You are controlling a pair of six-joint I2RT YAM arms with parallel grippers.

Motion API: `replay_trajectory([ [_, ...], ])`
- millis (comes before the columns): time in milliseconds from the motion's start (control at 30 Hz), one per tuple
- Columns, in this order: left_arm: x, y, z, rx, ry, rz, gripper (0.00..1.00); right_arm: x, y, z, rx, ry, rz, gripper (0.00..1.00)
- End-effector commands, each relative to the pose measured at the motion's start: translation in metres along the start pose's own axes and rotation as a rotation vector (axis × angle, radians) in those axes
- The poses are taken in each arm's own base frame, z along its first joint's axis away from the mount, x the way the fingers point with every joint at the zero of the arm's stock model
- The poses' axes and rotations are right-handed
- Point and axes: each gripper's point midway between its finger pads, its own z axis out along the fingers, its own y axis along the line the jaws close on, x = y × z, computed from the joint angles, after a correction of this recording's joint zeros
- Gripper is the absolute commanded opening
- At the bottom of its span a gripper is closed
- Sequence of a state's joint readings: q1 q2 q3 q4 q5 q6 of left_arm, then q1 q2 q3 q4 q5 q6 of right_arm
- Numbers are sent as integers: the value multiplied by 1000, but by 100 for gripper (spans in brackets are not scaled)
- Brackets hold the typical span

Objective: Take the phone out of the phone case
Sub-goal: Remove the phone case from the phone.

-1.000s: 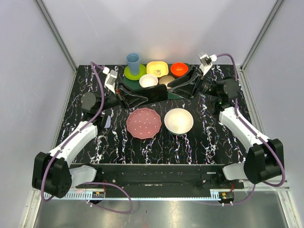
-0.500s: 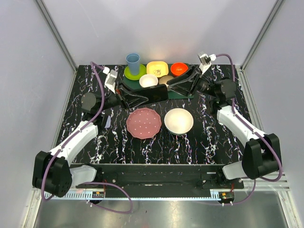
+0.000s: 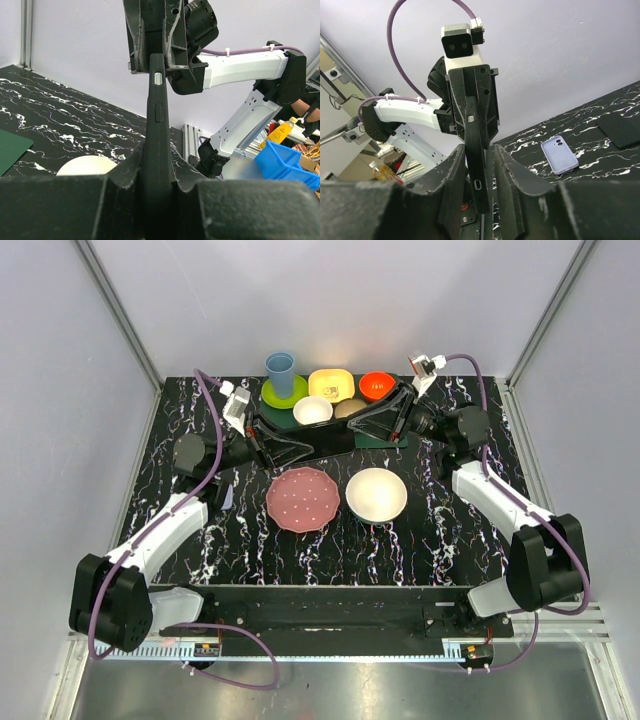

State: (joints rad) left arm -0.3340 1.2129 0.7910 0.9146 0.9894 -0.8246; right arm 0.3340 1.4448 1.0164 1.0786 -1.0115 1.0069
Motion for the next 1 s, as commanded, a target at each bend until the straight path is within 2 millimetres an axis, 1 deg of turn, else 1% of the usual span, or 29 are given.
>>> replay_trajectory([
  [0, -21, -17, 4, 51, -60, 108, 0, -10, 15, 4, -52, -29, -37, 32],
  [200, -17, -19, 4, 66, -43, 123, 0, -13, 22, 4, -76, -41, 1, 22],
  [400, -13, -24, 6, 93, -12, 152, 0, -13, 24, 4, -87, -42, 40, 13],
  [500, -9, -26, 8, 115, 16, 167, 0, -12, 23, 4, -91, -41, 70, 11],
  [667, -4, -34, 9, 165, 55, 203, 0, -10, 21, 4, -89, -38, 134, 7],
  [933, -3, -49, 9, 227, 88, 244, 0, -12, 25, 2, -88, -57, 190, 2],
  [967, -2, -50, 8, 237, 96, 250, 0, -12, 24, 2, -82, -58, 202, 0],
])
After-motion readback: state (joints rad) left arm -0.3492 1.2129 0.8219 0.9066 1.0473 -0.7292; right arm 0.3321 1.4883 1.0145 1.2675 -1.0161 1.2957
